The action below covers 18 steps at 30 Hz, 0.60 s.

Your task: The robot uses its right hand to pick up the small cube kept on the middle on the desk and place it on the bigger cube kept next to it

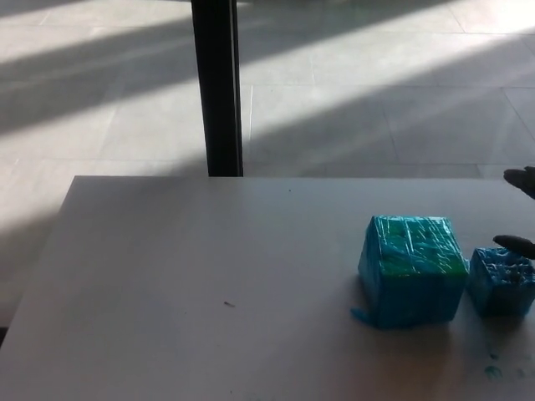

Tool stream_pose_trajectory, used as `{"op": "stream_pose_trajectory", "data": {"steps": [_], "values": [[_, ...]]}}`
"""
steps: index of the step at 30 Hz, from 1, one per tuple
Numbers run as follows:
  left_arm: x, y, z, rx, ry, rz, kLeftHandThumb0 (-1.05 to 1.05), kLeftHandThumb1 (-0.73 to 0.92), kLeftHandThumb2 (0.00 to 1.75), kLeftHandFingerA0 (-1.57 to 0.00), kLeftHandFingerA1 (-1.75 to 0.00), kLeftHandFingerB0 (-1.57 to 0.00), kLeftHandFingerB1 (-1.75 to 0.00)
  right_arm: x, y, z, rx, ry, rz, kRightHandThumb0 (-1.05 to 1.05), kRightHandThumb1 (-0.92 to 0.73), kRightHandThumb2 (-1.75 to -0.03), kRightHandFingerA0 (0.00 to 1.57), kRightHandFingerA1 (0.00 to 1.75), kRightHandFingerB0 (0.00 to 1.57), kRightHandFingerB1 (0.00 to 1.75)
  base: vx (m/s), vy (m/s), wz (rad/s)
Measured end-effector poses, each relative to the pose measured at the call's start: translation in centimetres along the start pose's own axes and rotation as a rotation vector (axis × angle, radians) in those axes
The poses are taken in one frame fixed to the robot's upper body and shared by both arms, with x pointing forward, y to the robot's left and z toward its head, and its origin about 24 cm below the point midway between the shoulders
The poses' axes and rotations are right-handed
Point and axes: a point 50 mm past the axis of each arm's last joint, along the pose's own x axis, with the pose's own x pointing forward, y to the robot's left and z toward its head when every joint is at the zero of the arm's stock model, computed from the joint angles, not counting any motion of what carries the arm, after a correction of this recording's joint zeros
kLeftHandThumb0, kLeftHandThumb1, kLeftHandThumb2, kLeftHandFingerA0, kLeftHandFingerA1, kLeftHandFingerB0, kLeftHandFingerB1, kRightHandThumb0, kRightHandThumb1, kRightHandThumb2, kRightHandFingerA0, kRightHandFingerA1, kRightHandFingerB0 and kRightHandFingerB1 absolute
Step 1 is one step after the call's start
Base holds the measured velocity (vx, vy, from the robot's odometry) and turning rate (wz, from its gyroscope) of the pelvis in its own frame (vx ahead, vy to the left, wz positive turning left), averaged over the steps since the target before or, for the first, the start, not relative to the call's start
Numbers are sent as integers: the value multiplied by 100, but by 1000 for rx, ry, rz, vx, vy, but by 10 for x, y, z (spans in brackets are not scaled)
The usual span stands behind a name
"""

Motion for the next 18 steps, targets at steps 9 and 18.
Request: {"op": "stream_pose_trajectory", "data": {"steps": [9, 18], "values": [[1, 0, -1, -12, 8, 1, -91, 76, 120, -36, -58, -23, -46, 2, 3, -17, -50, 91, 28, -73, -42, -72, 0, 0, 4, 5, 0, 0, 0], [0, 2, 1, -3, 8, 1, -101, 80, 83, -38, -53, -33, -42, 7, 15, -12, -73, 87, 63, -81, -47, -76, 0, 0, 3, 0, 0, 0, 0]]}}
